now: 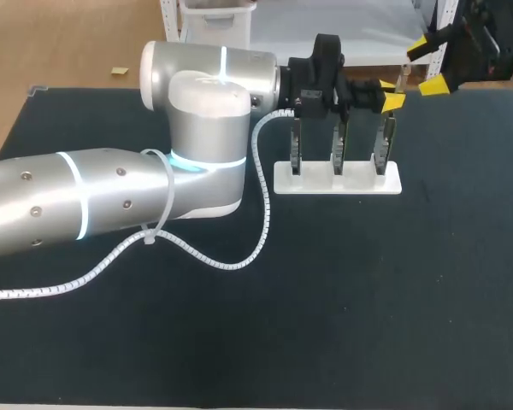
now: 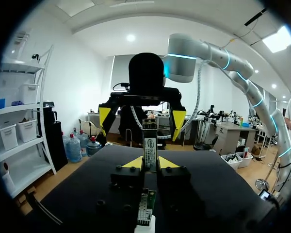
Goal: Pick up the optical module with the left hand, and insert it into the network port with the right hand.
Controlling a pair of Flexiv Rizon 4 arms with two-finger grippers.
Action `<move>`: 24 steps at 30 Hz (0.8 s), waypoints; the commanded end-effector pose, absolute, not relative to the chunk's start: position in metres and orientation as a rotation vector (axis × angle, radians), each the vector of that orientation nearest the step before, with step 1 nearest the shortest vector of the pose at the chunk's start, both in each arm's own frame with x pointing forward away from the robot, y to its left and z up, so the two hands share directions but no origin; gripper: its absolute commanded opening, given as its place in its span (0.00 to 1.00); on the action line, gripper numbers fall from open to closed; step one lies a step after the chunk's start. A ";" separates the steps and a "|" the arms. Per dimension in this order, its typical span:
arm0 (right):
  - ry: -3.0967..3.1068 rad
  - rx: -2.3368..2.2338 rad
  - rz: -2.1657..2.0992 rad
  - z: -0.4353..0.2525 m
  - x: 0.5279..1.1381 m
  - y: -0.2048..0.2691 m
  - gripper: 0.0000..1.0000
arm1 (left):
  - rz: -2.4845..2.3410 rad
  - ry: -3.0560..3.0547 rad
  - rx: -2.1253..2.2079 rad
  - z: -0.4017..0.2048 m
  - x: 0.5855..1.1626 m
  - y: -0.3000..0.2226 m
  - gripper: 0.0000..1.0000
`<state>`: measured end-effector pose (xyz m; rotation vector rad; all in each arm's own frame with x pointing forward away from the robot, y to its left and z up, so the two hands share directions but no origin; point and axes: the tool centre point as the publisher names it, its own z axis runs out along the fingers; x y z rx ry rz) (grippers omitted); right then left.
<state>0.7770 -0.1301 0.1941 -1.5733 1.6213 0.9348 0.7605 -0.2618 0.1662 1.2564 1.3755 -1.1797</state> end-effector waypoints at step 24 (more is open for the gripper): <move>1.621 -1.561 0.951 0.207 0.759 -0.114 1.00 | -1.177 1.376 1.255 0.166 0.760 -0.262 0.00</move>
